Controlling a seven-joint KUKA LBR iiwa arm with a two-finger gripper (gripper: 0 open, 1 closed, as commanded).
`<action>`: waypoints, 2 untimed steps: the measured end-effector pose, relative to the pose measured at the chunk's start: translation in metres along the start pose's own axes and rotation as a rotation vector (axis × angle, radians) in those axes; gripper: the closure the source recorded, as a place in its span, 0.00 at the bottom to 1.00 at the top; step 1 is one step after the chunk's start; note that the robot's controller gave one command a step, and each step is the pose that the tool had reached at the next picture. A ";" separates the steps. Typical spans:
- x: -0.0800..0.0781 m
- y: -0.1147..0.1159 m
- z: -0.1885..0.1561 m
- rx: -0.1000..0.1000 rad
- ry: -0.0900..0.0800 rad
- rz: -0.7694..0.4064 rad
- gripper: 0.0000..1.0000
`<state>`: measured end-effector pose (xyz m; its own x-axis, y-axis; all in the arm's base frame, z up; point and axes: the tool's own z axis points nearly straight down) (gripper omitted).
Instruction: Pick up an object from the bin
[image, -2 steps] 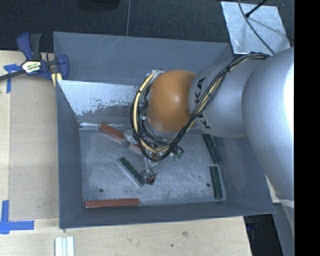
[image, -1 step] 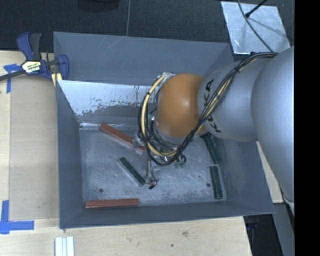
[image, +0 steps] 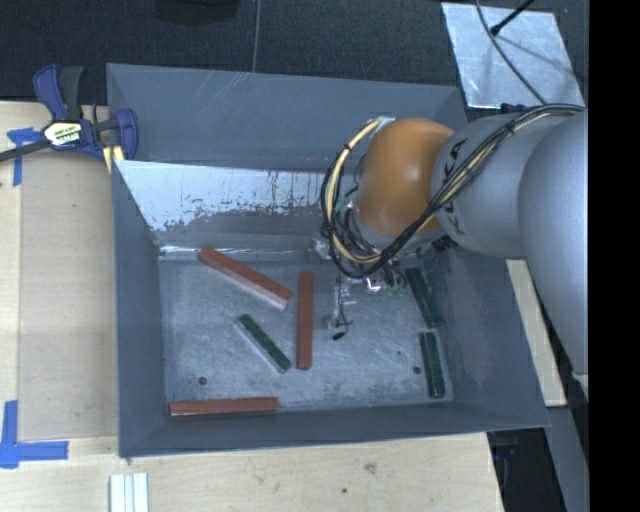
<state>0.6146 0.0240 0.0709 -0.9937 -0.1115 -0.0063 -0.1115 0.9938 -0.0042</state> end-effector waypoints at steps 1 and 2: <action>-0.012 0.068 -0.013 -0.006 -0.002 -0.523 0.00; -0.008 0.098 0.001 -0.007 0.002 -0.884 0.00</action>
Offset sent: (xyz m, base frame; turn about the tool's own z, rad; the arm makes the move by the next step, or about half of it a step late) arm 0.0029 0.0674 0.0124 -0.5230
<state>0.6112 0.1219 0.0700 -0.5439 -0.8391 -0.0017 -0.8391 0.5439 -0.0004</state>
